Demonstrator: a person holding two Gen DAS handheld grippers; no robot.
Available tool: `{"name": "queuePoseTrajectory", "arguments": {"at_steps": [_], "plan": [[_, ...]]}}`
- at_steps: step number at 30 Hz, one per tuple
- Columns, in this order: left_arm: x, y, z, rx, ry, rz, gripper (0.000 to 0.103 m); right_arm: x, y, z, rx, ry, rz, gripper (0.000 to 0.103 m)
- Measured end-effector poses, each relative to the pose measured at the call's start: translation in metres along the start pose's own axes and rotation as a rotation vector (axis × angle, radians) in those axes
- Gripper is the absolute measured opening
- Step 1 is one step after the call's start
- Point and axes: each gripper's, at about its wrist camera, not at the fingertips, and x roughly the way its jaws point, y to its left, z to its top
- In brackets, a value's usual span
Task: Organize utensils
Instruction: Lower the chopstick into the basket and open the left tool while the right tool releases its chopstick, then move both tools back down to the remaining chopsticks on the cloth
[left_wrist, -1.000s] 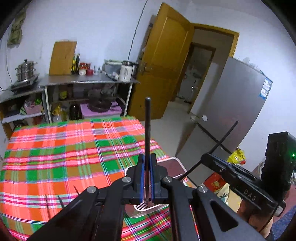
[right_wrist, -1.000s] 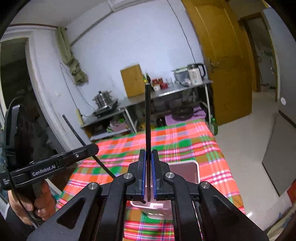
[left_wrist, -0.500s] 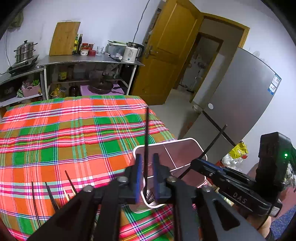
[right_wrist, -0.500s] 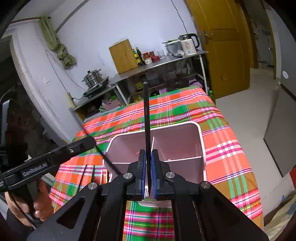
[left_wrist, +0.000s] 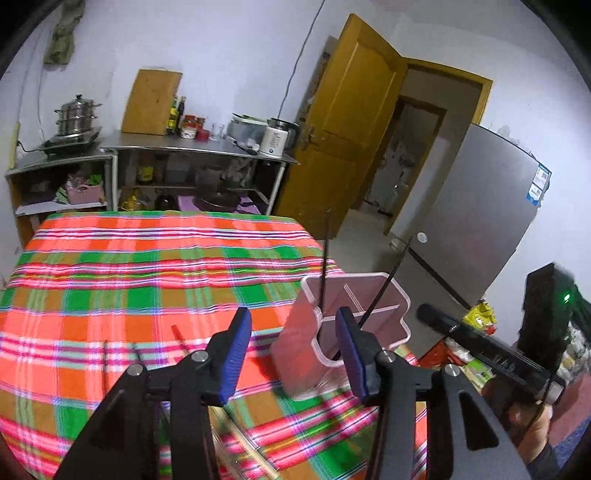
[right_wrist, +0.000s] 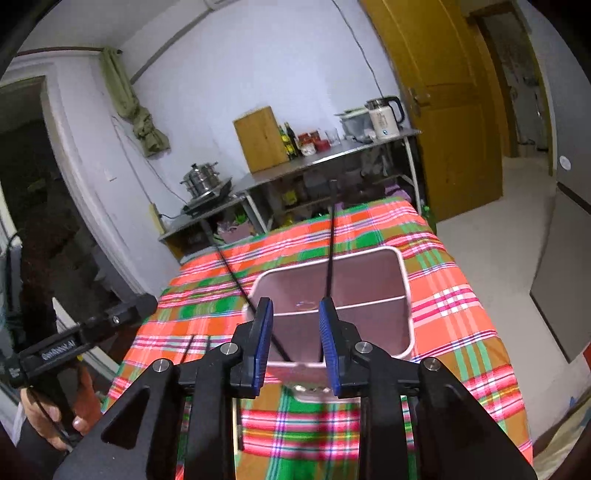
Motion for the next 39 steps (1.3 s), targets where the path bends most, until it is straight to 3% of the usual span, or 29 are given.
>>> {"name": "queuePoseTrajectory", "arguments": {"at_steps": [7, 18, 22, 26, 33, 39], "plan": [[-0.030, 0.029, -0.039, -0.027, -0.038, 0.089, 0.049, -0.005, 0.034, -0.030, -0.063, 0.018, 0.039, 0.026], [-0.036, 0.074, -0.094, -0.086, 0.019, 0.198, 0.045, 0.027, 0.067, -0.075, -0.136, 0.132, 0.090, 0.026], [-0.033, 0.092, -0.104, -0.104, 0.044, 0.234, 0.037, 0.043, 0.074, -0.085, -0.171, 0.171, 0.092, 0.025], [-0.022, 0.110, -0.111, -0.119, 0.078, 0.281, 0.034, 0.064, 0.081, -0.093, -0.213, 0.219, 0.076, 0.018], [0.008, 0.143, -0.118, -0.145, 0.154, 0.335, 0.033, 0.110, 0.092, -0.107, -0.275, 0.306, 0.042, 0.012], [0.025, 0.159, -0.114, -0.160, 0.178, 0.337, 0.033, 0.153, 0.097, -0.112, -0.309, 0.371, 0.025, 0.010]]}}
